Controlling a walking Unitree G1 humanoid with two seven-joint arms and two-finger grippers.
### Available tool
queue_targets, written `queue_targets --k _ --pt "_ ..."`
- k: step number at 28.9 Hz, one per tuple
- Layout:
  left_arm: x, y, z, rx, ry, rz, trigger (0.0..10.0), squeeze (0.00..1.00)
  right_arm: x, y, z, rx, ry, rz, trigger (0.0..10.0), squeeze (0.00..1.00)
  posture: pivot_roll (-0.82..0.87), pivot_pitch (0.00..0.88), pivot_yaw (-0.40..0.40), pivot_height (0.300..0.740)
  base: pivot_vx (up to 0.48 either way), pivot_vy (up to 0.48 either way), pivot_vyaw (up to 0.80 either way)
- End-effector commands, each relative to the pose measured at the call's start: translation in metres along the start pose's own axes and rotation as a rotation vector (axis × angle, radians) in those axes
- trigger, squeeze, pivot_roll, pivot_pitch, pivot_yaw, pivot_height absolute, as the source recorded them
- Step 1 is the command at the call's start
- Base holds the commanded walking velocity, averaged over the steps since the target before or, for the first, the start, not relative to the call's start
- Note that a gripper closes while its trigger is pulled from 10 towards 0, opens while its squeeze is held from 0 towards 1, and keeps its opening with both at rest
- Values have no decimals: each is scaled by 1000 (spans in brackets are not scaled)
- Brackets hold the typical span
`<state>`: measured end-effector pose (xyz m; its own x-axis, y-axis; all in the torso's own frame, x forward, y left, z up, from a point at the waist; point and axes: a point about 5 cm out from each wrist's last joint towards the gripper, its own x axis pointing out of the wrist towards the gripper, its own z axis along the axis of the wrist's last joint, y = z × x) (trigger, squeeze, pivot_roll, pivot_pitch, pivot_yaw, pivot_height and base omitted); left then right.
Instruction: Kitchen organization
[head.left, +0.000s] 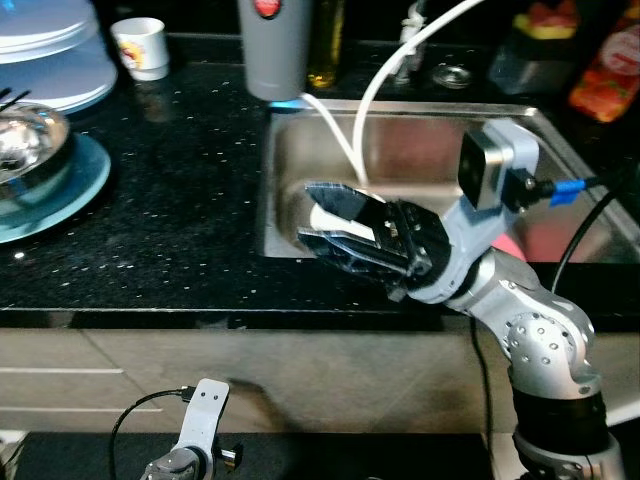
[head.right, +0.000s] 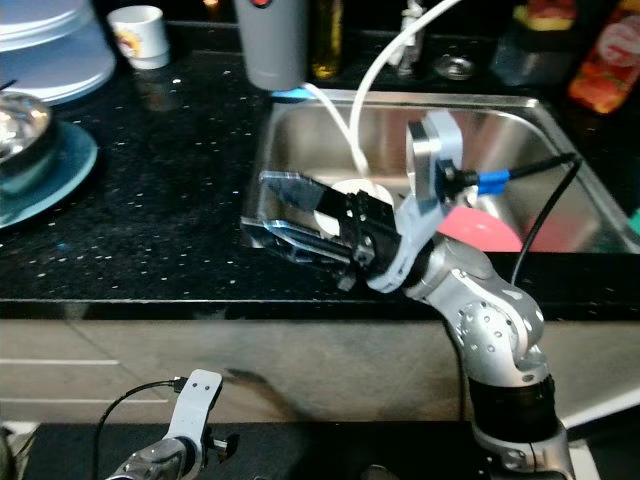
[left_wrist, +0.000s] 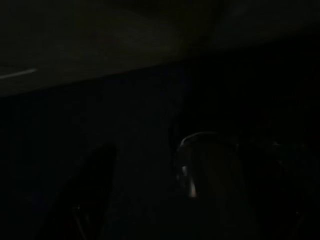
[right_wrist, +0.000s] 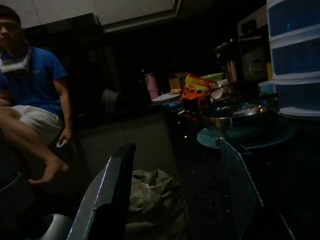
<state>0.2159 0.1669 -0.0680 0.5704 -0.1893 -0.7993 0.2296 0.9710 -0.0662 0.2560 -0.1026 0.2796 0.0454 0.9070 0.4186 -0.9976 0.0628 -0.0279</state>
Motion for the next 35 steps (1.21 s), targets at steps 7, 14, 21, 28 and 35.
queue_targets --k 7,14,21,28,35 --pt "-1 1 -9 -7 39 -11 10000 0 -34 -4 -19 37 181 -101 10000 0 2 137 -3 740 0 0 0" --pt "-2 2 -10 19 50 -11 10000 0 -52 5 -18 105 202 -96 10000 0 -10 139 3 740 -303 0 0" --pt "-2 2 -10 25 55 -14 10000 0 -53 8 -21 112 224 -85 10000 0 -6 141 1 740 -361 0 0" --pt "-2 2 -10 24 54 -13 10000 0 -63 5 -31 138 305 -122 10000 0 -6 134 -2 740 -368 0 0" --pt "-2 1 -11 16 48 -6 10000 0 -122 -14 -74 121 753 -396 10000 0 -11 120 -9 740 -258 0 0"
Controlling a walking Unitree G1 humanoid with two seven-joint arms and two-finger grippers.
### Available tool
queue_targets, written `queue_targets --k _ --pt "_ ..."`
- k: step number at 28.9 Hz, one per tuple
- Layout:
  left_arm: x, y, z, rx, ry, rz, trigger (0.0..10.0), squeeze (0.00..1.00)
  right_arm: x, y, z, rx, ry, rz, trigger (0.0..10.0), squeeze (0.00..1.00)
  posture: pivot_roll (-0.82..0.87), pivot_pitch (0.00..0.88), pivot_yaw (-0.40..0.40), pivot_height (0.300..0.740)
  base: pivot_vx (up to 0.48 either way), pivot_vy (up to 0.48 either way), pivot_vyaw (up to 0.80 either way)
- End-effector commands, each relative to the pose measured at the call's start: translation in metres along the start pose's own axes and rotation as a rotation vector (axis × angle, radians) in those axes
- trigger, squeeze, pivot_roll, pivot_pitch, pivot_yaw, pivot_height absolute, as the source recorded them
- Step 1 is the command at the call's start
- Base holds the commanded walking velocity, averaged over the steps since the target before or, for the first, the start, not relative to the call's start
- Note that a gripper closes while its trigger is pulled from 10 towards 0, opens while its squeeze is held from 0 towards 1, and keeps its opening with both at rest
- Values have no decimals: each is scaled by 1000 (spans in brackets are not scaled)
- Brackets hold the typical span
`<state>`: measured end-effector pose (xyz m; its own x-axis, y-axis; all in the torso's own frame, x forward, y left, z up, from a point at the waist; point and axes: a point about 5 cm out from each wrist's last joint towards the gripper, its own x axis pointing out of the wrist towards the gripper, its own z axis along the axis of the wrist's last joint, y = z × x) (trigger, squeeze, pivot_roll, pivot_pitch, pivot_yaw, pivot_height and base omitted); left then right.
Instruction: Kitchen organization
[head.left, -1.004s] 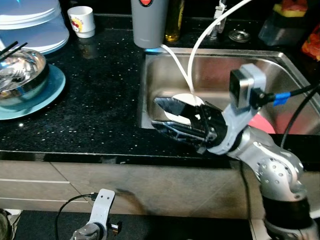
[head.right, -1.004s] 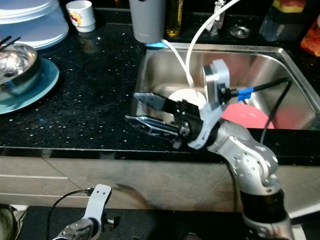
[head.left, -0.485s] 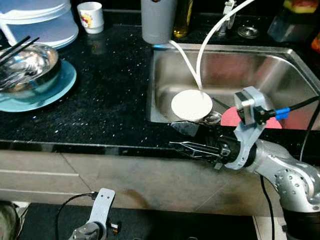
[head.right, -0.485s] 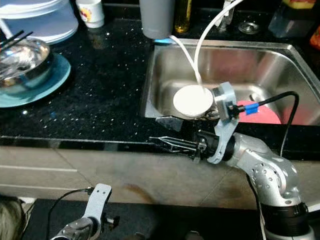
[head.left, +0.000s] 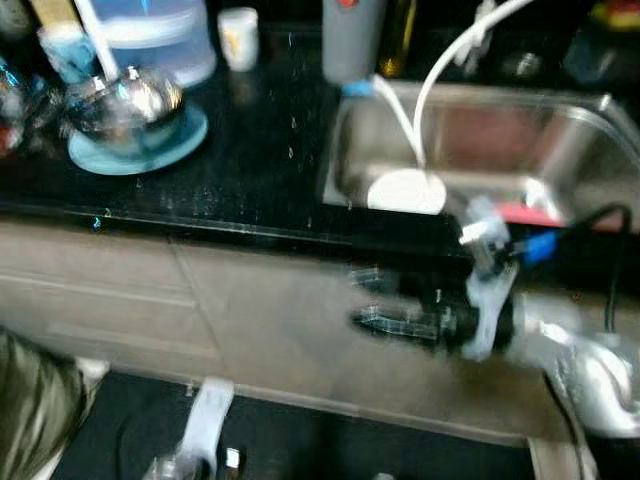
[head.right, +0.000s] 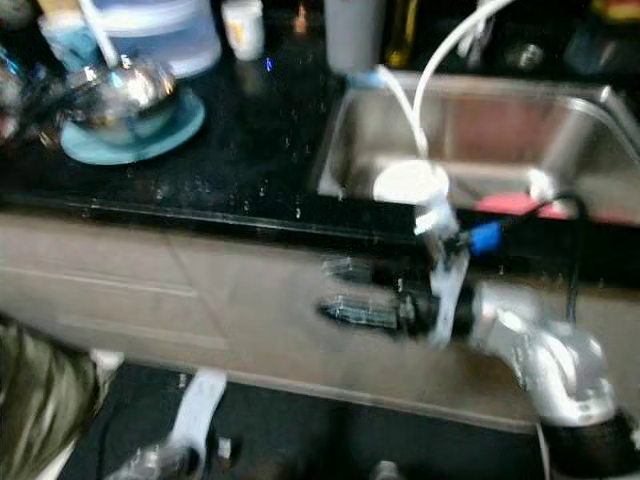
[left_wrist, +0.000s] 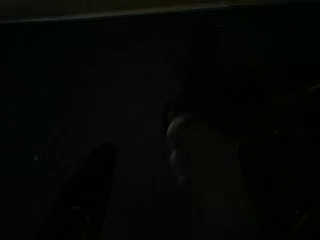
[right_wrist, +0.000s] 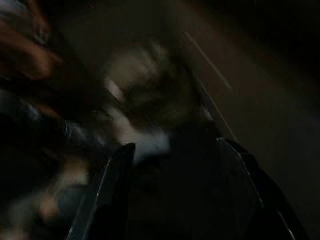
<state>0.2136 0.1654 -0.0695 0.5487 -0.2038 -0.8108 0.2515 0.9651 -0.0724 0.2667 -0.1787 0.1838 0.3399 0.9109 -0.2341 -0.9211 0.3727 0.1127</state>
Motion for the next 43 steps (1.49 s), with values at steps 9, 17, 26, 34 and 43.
queue_targets --k 9,17,26,34,43 --pt "-2 5 -10 -56 6 60 10000 0 -31 -58 -119 102 495 -629 10000 0 -2 116 -10 740 0 0 0" --pt "-3 9 -11 -104 -10 129 10000 0 -30 -42 -196 256 625 -874 10000 0 2 120 -10 740 0 0 0" --pt "-3 11 -11 -115 -26 162 10000 0 -21 -22 -229 364 653 -978 10000 0 22 125 -10 740 0 0 0" --pt "-4 16 -9 -11 -5 212 10000 0 -7 20 -269 595 623 -1185 10000 0 50 128 -8 740 0 0 0" --pt "-4 15 -6 107 25 169 10000 0 -9 35 -280 629 648 -1156 10000 0 46 129 -13 740 0 0 240"
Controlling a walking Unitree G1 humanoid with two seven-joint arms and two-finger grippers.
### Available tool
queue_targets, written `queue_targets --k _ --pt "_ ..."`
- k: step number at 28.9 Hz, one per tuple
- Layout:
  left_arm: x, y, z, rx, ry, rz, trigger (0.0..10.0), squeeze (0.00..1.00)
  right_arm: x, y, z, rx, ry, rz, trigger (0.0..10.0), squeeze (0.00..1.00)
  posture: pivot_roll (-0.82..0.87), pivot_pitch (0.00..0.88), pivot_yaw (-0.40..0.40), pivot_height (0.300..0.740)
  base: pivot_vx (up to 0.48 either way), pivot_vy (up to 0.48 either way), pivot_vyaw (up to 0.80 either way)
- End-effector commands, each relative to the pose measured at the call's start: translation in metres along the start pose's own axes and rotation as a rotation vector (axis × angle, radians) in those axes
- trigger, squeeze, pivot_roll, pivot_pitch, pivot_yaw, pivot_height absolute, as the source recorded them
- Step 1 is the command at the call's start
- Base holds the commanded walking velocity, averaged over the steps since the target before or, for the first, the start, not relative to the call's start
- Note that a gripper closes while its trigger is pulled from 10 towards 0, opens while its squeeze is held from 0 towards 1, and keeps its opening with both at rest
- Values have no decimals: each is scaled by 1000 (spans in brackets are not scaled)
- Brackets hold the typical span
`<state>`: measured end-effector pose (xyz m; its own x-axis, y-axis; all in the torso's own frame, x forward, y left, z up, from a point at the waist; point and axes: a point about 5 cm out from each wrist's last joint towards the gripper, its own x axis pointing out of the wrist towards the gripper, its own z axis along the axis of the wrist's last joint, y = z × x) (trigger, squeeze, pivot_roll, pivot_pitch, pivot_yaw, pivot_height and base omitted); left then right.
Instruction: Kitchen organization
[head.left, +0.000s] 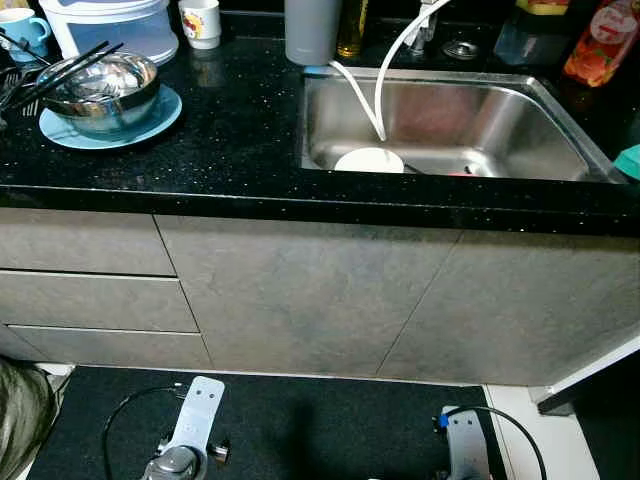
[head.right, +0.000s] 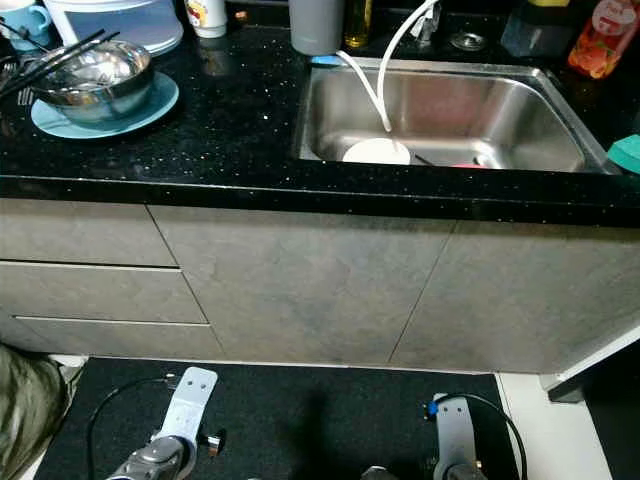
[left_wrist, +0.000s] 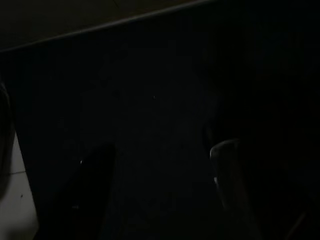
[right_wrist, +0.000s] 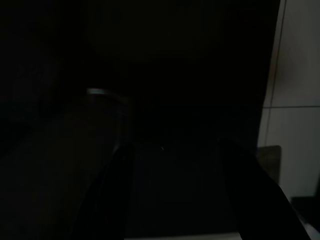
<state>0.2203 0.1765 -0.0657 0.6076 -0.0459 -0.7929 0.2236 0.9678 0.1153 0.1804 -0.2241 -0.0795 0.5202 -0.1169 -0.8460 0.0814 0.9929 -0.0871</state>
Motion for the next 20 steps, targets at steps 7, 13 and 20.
queue_targets --k 7,13,20 --pt "-2 2 -12 -1 48 5 10000 0 1 9 -1 -43 2 30 10000 0 42 125 -2 740 0 0 769" --pt "-2 3 -13 -21 52 -3 10000 0 0 15 -10 -59 8 41 10000 0 31 123 6 740 0 0 771" --pt "-2 4 -14 -21 55 -12 10000 0 0 18 -9 -64 5 49 10000 0 36 125 6 740 0 0 769"
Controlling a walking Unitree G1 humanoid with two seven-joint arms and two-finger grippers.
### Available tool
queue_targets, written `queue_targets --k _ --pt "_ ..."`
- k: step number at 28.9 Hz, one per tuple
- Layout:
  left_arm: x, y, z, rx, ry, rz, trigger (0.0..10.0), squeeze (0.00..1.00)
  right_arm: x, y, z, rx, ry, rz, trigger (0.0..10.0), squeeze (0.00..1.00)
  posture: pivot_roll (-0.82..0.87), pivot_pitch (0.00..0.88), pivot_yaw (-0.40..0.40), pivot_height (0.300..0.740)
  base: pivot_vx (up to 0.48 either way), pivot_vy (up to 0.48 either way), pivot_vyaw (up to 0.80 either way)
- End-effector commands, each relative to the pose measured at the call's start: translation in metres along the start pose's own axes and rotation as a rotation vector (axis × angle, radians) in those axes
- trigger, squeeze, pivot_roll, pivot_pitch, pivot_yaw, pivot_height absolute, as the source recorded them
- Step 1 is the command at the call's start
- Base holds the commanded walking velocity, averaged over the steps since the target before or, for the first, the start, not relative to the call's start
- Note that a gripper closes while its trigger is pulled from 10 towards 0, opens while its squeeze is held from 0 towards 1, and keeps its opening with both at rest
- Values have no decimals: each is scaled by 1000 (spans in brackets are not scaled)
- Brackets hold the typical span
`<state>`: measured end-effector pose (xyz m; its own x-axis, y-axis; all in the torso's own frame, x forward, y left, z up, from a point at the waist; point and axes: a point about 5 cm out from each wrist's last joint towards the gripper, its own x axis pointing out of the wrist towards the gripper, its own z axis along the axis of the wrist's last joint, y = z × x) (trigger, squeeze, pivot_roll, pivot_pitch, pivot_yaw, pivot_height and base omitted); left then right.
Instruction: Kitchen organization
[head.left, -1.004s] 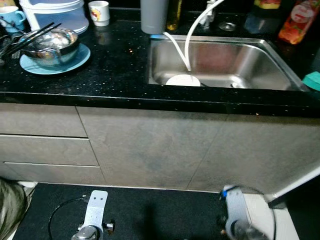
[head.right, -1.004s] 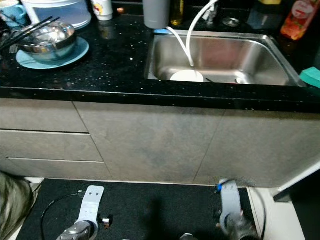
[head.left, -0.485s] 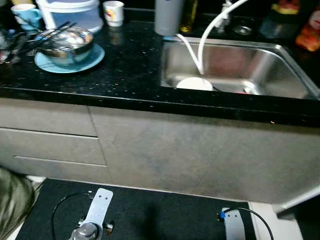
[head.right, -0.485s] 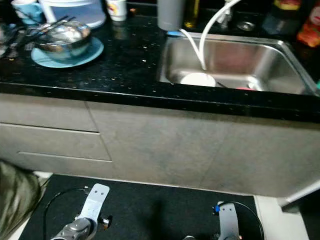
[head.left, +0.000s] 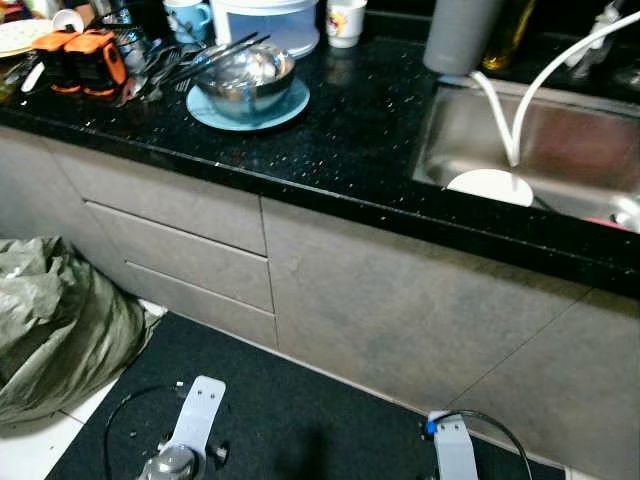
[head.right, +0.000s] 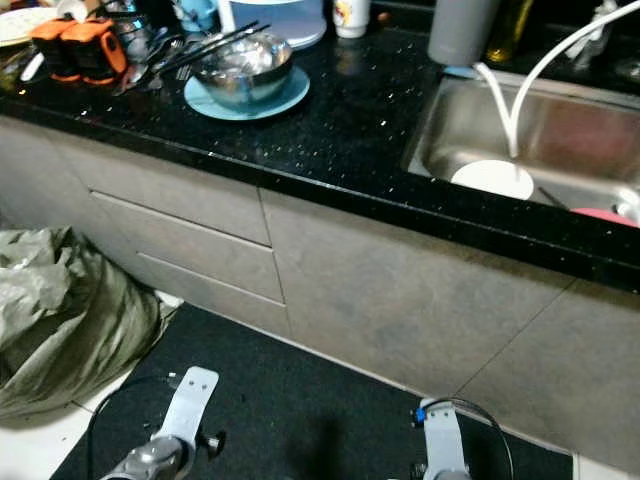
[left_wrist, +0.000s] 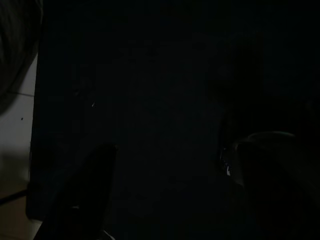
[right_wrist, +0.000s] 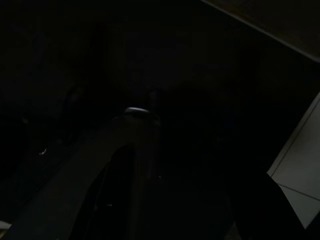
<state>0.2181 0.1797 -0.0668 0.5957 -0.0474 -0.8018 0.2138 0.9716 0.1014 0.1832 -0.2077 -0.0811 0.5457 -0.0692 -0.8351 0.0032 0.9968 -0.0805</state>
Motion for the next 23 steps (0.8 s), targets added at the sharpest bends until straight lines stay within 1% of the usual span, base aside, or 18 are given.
queue_targets --k 1,6,16,20,23 --pt "-1 1 -10 -4 41 -6 10000 0 -1 2 -10 -1 32 2 10000 0 36 125 6 740 0 0 769" --pt "-1 2 -10 -17 41 -10 10000 0 -1 4 -8 -35 33 34 10000 0 53 129 -6 740 0 0 770" --pt "-1 2 -8 -17 37 -17 10000 0 0 4 -7 -42 31 37 10000 0 49 132 -4 740 0 0 769" --pt "-1 1 -7 -18 35 -20 10000 0 0 3 -5 -25 22 34 10000 0 41 129 -1 740 0 0 769" --pt "-1 1 -7 -20 31 -25 10000 0 0 1 -5 -20 28 20 10000 0 40 127 -2 740 0 0 0"
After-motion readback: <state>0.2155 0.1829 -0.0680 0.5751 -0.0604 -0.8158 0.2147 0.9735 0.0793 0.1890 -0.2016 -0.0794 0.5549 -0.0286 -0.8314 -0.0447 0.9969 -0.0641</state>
